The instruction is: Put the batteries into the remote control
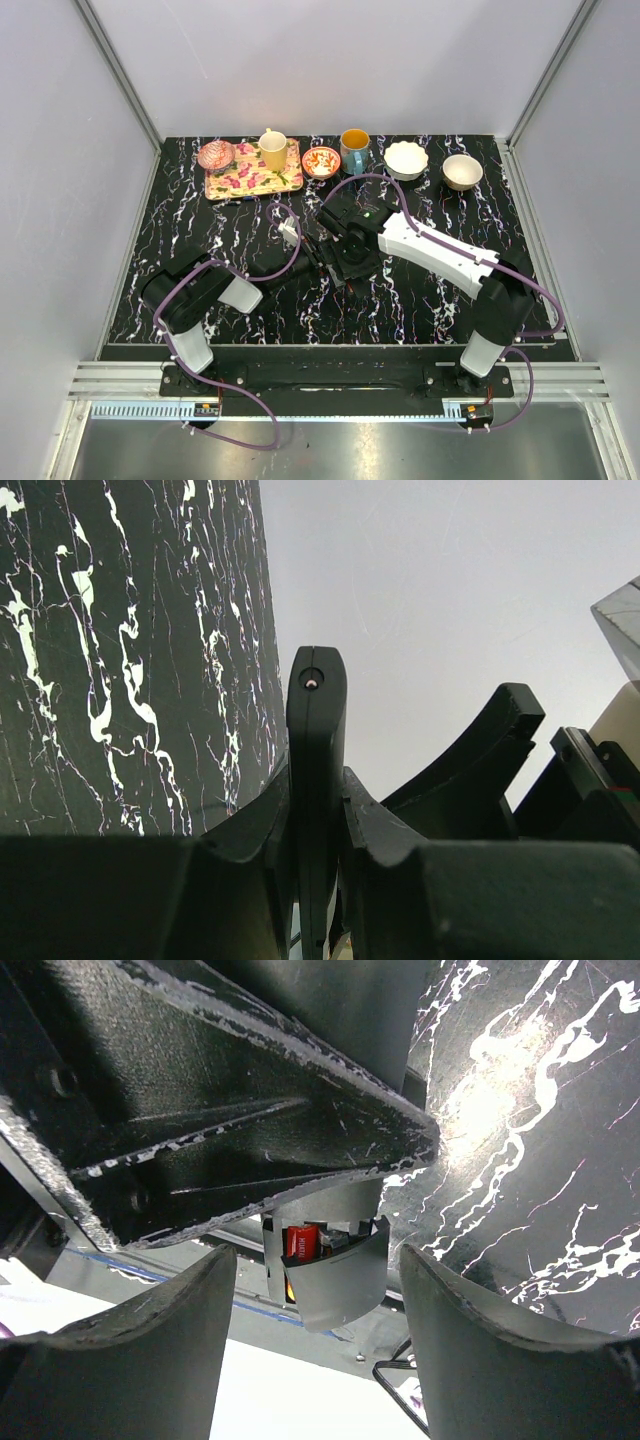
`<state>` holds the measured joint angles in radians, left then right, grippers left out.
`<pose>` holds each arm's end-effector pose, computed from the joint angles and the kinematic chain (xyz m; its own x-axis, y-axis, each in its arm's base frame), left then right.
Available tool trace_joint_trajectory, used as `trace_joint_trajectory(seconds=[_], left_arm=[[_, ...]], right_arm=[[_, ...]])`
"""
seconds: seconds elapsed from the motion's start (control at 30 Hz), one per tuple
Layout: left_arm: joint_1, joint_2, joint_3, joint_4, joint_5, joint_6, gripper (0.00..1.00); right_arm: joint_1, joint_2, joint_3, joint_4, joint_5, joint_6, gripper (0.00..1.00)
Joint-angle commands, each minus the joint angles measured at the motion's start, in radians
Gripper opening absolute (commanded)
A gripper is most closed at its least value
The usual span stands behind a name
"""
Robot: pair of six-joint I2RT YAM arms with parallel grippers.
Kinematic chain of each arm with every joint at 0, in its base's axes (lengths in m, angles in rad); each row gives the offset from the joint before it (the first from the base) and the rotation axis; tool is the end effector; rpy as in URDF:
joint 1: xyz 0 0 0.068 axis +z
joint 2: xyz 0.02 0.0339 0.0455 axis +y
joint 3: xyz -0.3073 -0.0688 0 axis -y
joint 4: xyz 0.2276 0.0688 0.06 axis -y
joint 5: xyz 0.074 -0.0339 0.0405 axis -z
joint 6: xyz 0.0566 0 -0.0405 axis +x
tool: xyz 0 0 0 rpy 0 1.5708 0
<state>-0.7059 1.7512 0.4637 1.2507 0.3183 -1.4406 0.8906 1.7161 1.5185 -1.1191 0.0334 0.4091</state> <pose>0.2351 -0.2237 0.2094 -0.8505 -0.5124 -0.1183 0.0831 0.0912 -0.9924 0.2104 0.2571 0.3053 -0.8655 -0.4378 -0.2435 -0.4659 0.8820 0.0703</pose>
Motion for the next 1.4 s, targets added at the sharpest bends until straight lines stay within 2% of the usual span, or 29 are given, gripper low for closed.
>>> trace_joint_trajectory(seconds=[0.0, 0.33, 0.5, 0.6, 0.67, 0.77, 0.93, 1.03, 1.07, 1.17, 1.2, 1.27, 1.37], left_arm=[[-0.003, -0.024, 0.029, 0.312, -0.007, 0.0, 0.0], [-0.001, -0.013, 0.023, 0.328, -0.007, -0.003, 0.0], [0.0, -0.021, 0.015, 0.334, -0.013, -0.006, 0.0], [0.005, -0.032, 0.01, 0.343, -0.012, -0.015, 0.0], [0.008, -0.042, 0.004, 0.346, -0.01, -0.023, 0.0], [0.013, -0.055, -0.007, 0.351, -0.013, -0.032, 0.0], [0.013, -0.059, -0.014, 0.378, -0.019, -0.058, 0.0], [0.014, -0.071, -0.02, 0.392, -0.021, -0.063, 0.0], [0.013, -0.074, -0.022, 0.392, -0.021, -0.063, 0.0], [0.014, -0.09, -0.023, 0.391, -0.019, -0.069, 0.0], [0.014, -0.093, -0.023, 0.391, -0.016, -0.069, 0.0], [0.017, -0.107, -0.023, 0.388, -0.012, -0.07, 0.0], [0.017, -0.121, -0.025, 0.38, -0.007, -0.069, 0.0]], right_arm=[[0.008, -0.027, 0.038, 0.008, 0.008, 0.013, 0.72], [0.008, -0.098, 0.124, -0.01, -0.012, 0.045, 0.76], [0.005, -0.171, 0.177, -0.027, 0.068, 0.069, 0.78], [-0.044, -0.254, 0.125, 0.008, 0.094, 0.099, 0.82], [-0.131, -0.339, 0.013, 0.063, 0.035, 0.131, 0.82], [-0.235, -0.449, -0.148, 0.204, -0.071, 0.186, 0.83], [-0.329, -0.541, -0.335, 0.395, -0.182, 0.249, 0.84], [-0.395, -0.616, -0.475, 0.549, -0.295, 0.307, 0.85], [-0.415, -0.648, -0.548, 0.596, -0.381, 0.344, 0.86], [-0.481, -0.687, -0.694, 0.799, -0.542, 0.451, 0.87], [-0.492, -0.693, -0.728, 0.92, -0.579, 0.479, 0.87], [-0.519, -0.704, -0.818, 1.028, -0.648, 0.567, 0.87], [-0.535, -0.699, -0.917, 1.296, -0.708, 0.669, 0.86]])
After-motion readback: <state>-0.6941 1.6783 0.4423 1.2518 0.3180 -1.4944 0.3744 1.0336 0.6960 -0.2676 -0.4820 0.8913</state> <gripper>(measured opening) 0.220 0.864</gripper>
